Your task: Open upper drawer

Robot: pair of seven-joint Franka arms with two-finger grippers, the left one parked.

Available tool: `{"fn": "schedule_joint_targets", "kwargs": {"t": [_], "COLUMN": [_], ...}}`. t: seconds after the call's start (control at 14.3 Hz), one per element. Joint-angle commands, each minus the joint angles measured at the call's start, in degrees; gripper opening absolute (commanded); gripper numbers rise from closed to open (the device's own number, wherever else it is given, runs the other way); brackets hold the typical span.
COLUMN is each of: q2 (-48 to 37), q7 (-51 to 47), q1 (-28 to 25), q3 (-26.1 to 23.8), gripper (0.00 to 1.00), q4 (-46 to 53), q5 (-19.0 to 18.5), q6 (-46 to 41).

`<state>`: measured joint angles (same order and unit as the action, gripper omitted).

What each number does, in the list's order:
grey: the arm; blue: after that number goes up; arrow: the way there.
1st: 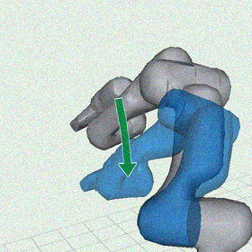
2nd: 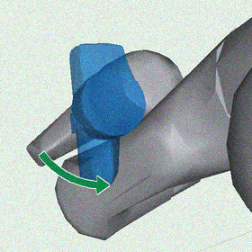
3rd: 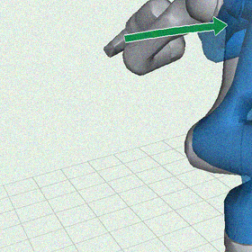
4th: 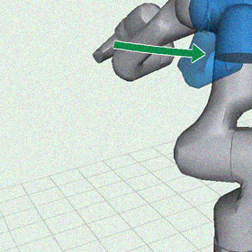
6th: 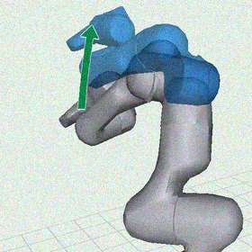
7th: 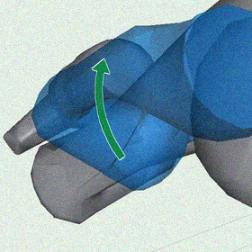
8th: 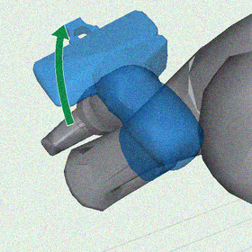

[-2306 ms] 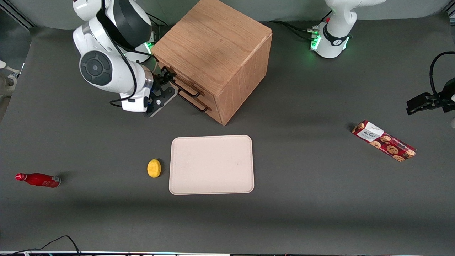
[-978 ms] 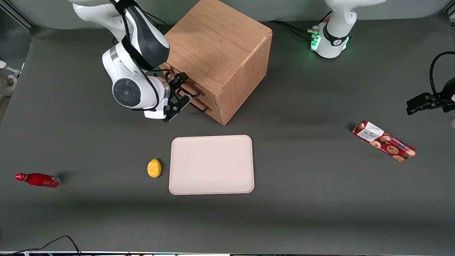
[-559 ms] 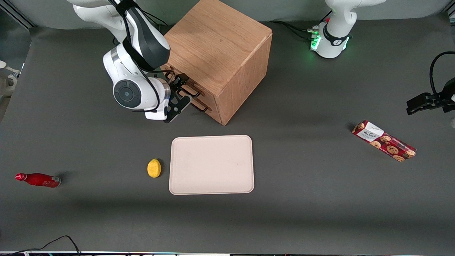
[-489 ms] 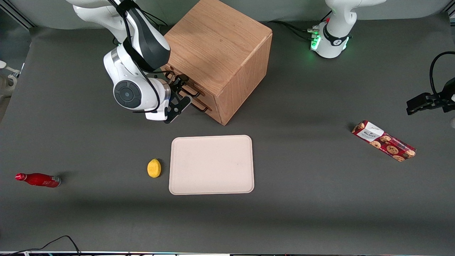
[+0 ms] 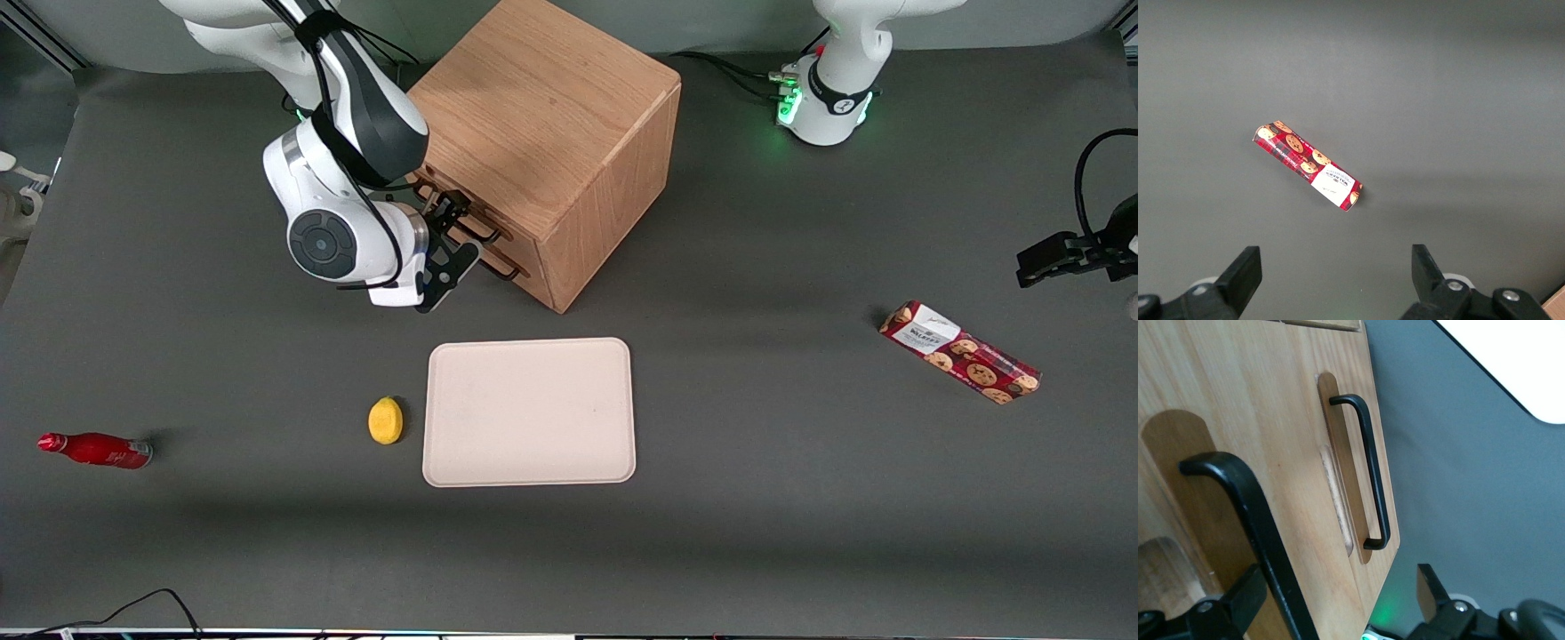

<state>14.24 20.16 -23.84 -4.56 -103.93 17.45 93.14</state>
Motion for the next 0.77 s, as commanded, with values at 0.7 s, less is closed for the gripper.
{"fn": "schedule_joint_targets", "kwargs": {"t": [0.7], "q2": [2.5], "q7": [8.9], "q1": [3.1], "q3": [0.1], "gripper": [1.00], "q4": [0.6], "q5": [-0.1], "q6": [2.2]}}
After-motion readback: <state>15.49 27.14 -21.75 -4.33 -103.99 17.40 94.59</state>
